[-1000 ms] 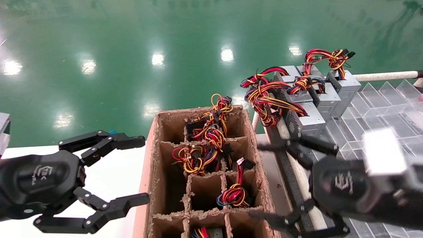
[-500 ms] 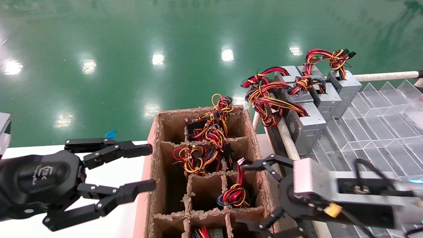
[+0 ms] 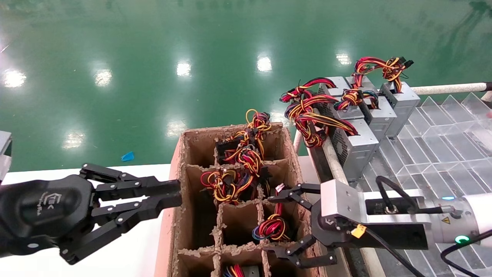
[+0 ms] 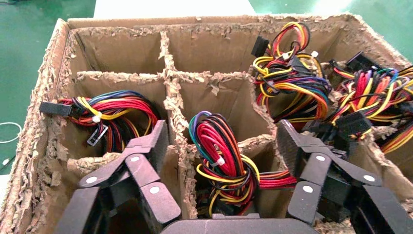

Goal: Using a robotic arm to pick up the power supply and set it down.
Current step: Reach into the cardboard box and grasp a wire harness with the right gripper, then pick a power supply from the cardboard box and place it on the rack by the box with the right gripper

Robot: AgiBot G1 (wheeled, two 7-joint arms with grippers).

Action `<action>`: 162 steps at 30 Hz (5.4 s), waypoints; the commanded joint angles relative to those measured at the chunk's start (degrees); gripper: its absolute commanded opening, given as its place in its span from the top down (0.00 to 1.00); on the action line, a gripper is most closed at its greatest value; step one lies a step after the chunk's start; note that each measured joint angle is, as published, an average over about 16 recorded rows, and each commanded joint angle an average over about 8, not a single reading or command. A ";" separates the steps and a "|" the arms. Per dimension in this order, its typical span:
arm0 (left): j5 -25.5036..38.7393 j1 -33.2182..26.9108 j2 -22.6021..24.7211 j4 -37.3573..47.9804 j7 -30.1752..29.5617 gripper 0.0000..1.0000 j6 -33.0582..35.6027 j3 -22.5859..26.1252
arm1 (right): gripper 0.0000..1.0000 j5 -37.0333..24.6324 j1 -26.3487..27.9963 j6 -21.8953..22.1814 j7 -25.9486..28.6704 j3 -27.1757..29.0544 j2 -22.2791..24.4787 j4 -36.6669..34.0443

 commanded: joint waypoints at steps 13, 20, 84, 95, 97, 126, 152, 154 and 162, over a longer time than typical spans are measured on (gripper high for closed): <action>0.00 0.00 0.00 0.00 0.00 1.00 0.00 0.00 | 1.00 -2.06 1.38 -0.53 0.72 -1.14 -0.43 -0.04; 0.00 0.00 0.00 0.00 0.00 1.00 0.00 0.00 | 1.00 -3.49 1.47 -0.04 1.02 -1.41 0.35 1.39; 0.00 0.00 0.00 0.00 0.00 1.00 0.00 0.00 | 1.00 -5.15 34.67 2.54 -21.30 10.43 18.00 13.10; 0.00 0.00 0.00 0.00 0.00 1.00 0.00 0.00 | 1.00 -13.77 32.04 7.97 -12.62 10.05 24.18 12.57; 0.00 0.00 0.00 0.00 0.00 1.00 0.00 0.00 | 1.00 -14.46 30.45 9.11 -11.62 10.06 25.23 12.30; 0.00 0.00 0.00 0.00 0.00 1.00 0.00 0.00 | 1.00 -7.28 16.11 14.75 -25.30 10.55 21.54 -11.22; 0.00 0.00 0.00 0.00 0.00 1.00 0.00 0.00 | 1.00 -9.98 27.56 16.23 -45.34 10.22 13.67 -40.43; 0.00 0.00 0.00 0.00 0.00 1.00 0.00 0.00 | 1.00 -10.10 28.55 16.22 -46.15 10.17 13.09 -42.23; 0.00 0.00 0.00 0.00 0.00 1.00 0.00 0.00 | 1.00 -10.51 31.54 14.26 -49.58 9.65 10.43 -48.92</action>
